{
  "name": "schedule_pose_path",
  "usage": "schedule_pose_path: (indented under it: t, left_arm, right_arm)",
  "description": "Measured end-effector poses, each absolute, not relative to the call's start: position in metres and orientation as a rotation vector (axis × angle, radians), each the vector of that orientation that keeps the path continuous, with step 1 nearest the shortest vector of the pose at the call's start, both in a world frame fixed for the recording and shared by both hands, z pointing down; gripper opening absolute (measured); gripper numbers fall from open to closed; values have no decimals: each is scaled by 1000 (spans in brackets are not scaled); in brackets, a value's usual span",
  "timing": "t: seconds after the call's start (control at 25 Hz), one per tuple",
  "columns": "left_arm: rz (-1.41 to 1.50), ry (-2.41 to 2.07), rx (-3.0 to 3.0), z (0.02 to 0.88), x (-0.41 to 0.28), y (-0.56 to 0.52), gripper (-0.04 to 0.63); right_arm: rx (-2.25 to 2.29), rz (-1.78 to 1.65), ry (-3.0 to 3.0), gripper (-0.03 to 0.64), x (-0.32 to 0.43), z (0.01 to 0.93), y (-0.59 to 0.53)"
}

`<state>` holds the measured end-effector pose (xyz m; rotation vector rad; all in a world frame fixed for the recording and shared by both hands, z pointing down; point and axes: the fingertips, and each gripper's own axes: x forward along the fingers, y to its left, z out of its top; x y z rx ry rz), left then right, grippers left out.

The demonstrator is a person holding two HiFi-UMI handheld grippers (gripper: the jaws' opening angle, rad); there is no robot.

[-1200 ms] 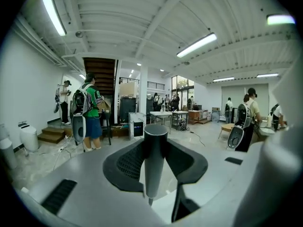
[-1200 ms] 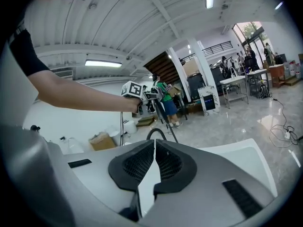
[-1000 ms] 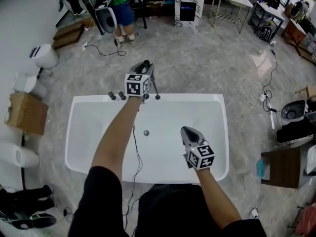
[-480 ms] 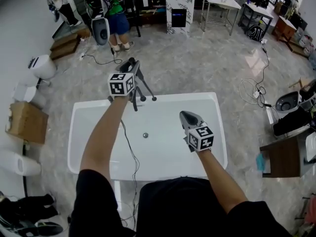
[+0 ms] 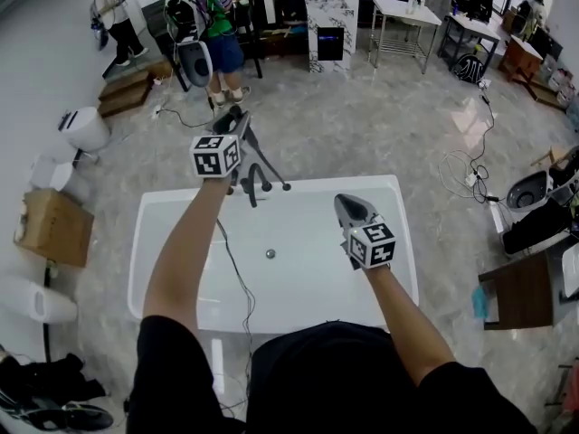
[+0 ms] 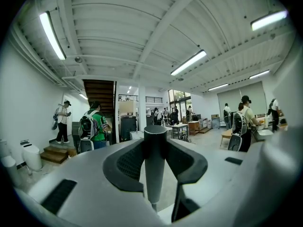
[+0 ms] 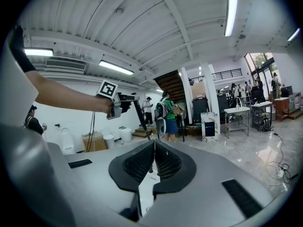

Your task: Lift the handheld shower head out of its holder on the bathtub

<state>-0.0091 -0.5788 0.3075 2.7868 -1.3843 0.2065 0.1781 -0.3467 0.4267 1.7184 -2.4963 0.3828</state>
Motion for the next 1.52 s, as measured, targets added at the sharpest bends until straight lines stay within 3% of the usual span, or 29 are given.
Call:
schedule_pose_path:
  t: [1.52]
  left_arm:
    - [286, -1292, 2793, 351, 8, -568, 130]
  right_arm:
    - [1716, 348, -2401, -2, 171, 452, -349]
